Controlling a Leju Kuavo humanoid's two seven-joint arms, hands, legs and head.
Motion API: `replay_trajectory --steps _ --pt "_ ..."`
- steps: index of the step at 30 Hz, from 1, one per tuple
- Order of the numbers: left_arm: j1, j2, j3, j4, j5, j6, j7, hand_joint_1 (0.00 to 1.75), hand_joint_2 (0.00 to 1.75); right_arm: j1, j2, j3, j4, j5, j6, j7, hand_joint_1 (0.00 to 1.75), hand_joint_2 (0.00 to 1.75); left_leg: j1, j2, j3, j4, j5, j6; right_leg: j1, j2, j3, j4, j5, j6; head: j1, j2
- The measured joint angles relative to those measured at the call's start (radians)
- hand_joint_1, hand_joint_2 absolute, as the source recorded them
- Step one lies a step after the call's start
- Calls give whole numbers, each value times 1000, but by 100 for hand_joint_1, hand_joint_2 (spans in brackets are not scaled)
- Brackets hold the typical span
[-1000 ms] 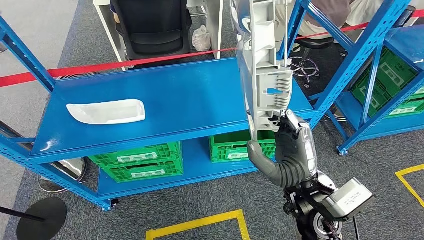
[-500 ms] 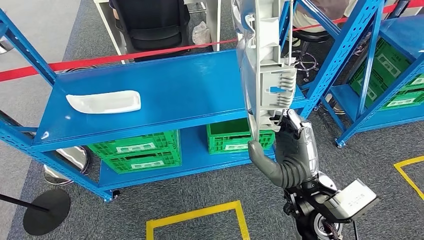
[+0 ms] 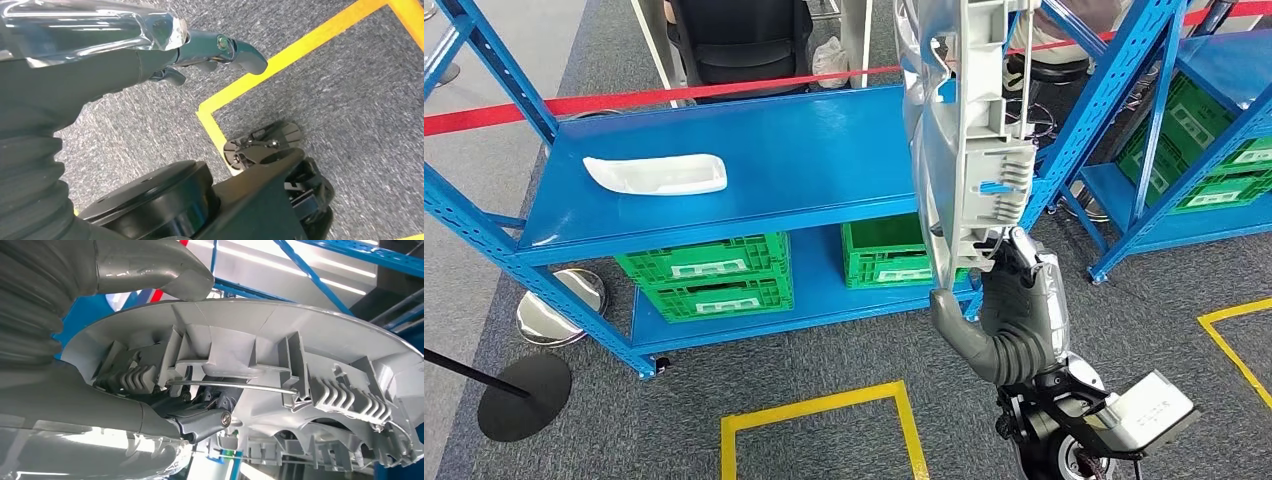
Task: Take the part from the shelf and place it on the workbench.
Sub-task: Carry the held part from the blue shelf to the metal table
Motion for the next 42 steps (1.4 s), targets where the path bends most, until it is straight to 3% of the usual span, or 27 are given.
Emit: replay_trajectory --steps 2,4,6,8,9,10,11,13,15,17,19,20,21,23,24,25,26,27,29,31,32,34,35,37,39,40,42 --pt "0 0 0 0 -2 -2 0 0 175 -2 0 -7 -4 0 -4 0 175 175 1 0 -7 2 14 -13 6 1 15 -38 -4 -8 1 0" --pt "0 1 0 0 -2 -4 2 0 175 -6 1 -13 -7 -2 -8 0 175 175 3 -1 -16 4 13 -26 4 -2 -1 -40 12 -23 4 0" --pt "0 2 0 0 -2 -4 4 0 175 -10 3 -17 -11 -3 -10 -1 175 175 6 -3 -38 53 -54 -36 -2 -5 -25 -43 37 -37 0 0" --pt "-1 4 0 0 -2 -4 5 0 175 -12 5 -22 -13 -4 -10 -1 175 175 9 -3 -71 170 -151 -44 -2 -6 -53 -42 61 -41 -4 0" --pt "-1 4 0 0 -2 -4 5 0 175 -12 5 -25 -13 -5 -10 0 175 175 11 -3 -81 230 -176 -47 -2 -6 -68 -41 73 -40 -4 0" --pt "-1 5 1 0 -2 -4 5 0 175 -12 5 -28 -13 -6 -10 0 175 175 12 -3 -81 269 -177 -48 -2 -6 -84 -39 85 -39 -4 0" --pt "-1 6 2 0 -2 -4 4 0 175 -13 5 -31 -13 -7 -10 1 175 175 13 -3 -65 274 -157 -49 -3 -7 -99 -38 96 -36 -4 0" --pt "-2 7 5 -1 -2 -4 4 0 175 -14 5 -35 -14 -13 -10 2 175 175 15 -3 24 177 -103 -49 -5 -7 -126 -33 116 -28 -4 0" --pt "-4 7 9 -4 -2 -4 3 0 175 -16 5 -37 -15 -19 -10 2 175 175 12 -6 133 25 -102 -44 -5 -7 -140 -31 133 -16 -3 0" --pt "-5 8 13 -5 -2 -2 3 0 175 -17 5 -39 -17 -21 -10 2 175 175 7 -10 170 -44 -119 -34 -4 -8 -143 -35 151 -3 -2 0" --pt "-4 9 16 -5 -2 0 3 0 175 -17 5 -40 -18 -22 -12 1 175 175 6 -8 153 -46 -106 -16 -7 -8 -147 -38 160 11 -2 0" --pt "-3 9 18 -5 -2 1 3 0 175 -16 4 -40 -19 -20 -14 0 175 175 7 -5 142 -46 -95 -6 -8 -7 -155 -25 139 15 0 0" --pt "-2 10 20 -5 -2 1 2 0 175 -16 4 -41 -19 -18 -16 -1 175 175 8 -2 130 -48 -82 3 -9 -6 -166 6 99 18 2 0" --pt "-1 10 24 -5 -2 2 0 0 175 -14 3 -42 -20 -14 -21 -3 175 175 6 2 102 -46 -57 14 -8 -5 -195 128 -13 21 6 0" --pt "0 10 26 -5 -2 3 -1 0 175 -13 2 -43 -20 -14 -24 -4 175 175 4 3 87 -45 -44 15 -7 -5 -205 197 -48 21 6 0" --pt "1 10 27 -5 -2 3 -2 0 175 -12 2 -44 -20 -16 -26 -4 175 175 2 4 72 -43 -32 16 -6 -4 -206 248 -58 21 6 0" --pt "2 10 28 -5 -2 3 -3 0 175 -10 2 -45 -21 -17 -28 -4 175 175 -1 5 57 -40 -22 16 -4 -4 -192 269 -44 18 6 0" --pt "3 10 29 -5 -2 3 -4 0 175 -9 2 -47 -22 -19 -29 -3 175 175 -3 6 42 -35 -12 16 -3 -4 -161 250 -16 13 6 0" --pt "3 10 30 -5 -3 3 -5 0 175 -8 2 -50 -25 -21 -31 -2 175 175 -7 5 16 -22 2 13 2 -4 -55 115 18 -1 6 0" --pt "3 9 31 -5 -4 3 -6 0 175 -5 2 -52 -29 -24 -31 -1 175 175 -10 4 0 -13 15 5 7 -4 35 -24 0 -11 5 0" --pt "3 8 32 -5 -4 3 -7 0 175 -4 2 -53 -31 -25 -31 -2 175 175 -10 4 -5 -11 24 0 10 -4 51 -56 -11 -14 5 0" --pt "4 9 35 -5 -4 3 -7 0 175 -1 2 -54 -33 -28 -32 -2 175 175 -7 3 -14 -10 34 -13 12 -5 39 -65 -1 -24 5 0" --pt "5 9 37 -5 -4 3 -8 0 175 -1 3 -55 -33 -30 -32 -2 175 175 -5 2 -21 -1 17 -19 10 -6 28 -65 9 -32 5 0" --pt "7 10 40 -5 -3 3 -8 0 175 -2 4 -56 -33 -35 -32 -3 175 175 -1 1 -46 70 -70 -30 6 -9 2 -65 33 -43 1 0" --pt "8 10 41 -5 -3 3 -8 0 175 -2 6 -57 -33 -37 -34 -2 175 175 3 1 -75 195 -158 -37 7 -10 -28 -63 59 -46 -1 0" --pt "8 10 42 -5 -3 3 -8 0 175 -2 6 -58 -33 -38 -35 -1 175 175 4 1 -81 249 -169 -39 7 -10 -45 -61 71 -44 -1 0" --pt "9 10 43 -5 -2 3 -8 0 175 -2 7 -61 -33 -40 -37 2 175 175 8 1 -52 270 -126 -41 6 -11 -79 -54 93 -40 -2 0"
